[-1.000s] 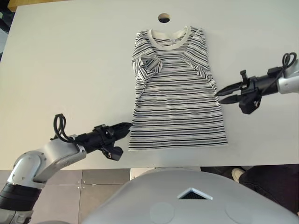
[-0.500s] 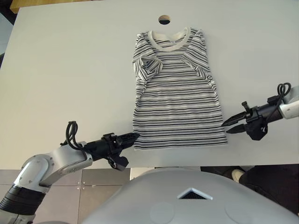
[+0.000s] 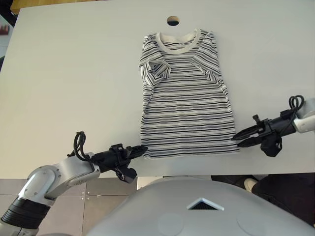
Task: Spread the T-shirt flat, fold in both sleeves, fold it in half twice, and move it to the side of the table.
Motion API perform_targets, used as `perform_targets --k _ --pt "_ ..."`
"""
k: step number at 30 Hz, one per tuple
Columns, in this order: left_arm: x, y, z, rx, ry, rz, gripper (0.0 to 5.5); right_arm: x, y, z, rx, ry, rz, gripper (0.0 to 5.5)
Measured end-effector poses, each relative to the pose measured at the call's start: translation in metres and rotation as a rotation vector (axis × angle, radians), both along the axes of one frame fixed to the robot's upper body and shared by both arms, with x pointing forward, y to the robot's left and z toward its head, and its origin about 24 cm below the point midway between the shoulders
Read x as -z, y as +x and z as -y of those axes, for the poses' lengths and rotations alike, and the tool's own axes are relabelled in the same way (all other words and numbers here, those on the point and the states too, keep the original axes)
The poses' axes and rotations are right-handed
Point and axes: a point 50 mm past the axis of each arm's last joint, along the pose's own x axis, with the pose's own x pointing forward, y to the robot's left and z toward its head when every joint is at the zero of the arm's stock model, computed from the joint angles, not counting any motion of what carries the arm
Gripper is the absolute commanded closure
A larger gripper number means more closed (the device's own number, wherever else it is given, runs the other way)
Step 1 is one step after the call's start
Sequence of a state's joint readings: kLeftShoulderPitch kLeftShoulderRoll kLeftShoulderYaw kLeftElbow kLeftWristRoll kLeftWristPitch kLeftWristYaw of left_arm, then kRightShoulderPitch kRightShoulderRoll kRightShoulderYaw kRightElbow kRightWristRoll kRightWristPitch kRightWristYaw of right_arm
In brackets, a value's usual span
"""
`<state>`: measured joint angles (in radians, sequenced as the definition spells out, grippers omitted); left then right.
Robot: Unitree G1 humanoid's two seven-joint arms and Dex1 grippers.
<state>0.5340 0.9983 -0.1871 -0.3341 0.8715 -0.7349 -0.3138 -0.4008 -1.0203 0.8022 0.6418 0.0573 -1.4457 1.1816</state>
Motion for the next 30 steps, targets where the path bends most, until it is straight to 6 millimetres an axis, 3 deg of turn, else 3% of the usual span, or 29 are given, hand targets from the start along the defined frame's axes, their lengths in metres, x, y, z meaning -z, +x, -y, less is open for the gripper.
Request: perform_targets --k 7,18,22,25,30 --pt "0.002 -0.003 0.002 -0.018 -0.014 -0.001 5.4 0.008 -0.009 -0.005 -0.052 0.045 0.014 5.33" --pt "0.002 -0.006 0.008 -0.037 -0.049 -0.033 5.4 0.012 -0.005 -0.011 0.037 0.04 -0.021 5.37" --pt "0.001 -0.034 0.028 -0.138 -0.167 -0.295 5.4 0.003 -0.006 -0.011 0.135 -0.146 -0.277 5.37" --pt "-0.002 -0.037 0.03 -0.279 -0.17 -0.444 5.4 -0.009 -0.017 -0.012 0.175 -0.247 -0.565 5.37" --pt "-0.007 -0.035 0.031 -0.34 -0.142 -0.492 5.4 -0.019 -0.025 -0.011 0.22 -0.341 -0.727 5.37"
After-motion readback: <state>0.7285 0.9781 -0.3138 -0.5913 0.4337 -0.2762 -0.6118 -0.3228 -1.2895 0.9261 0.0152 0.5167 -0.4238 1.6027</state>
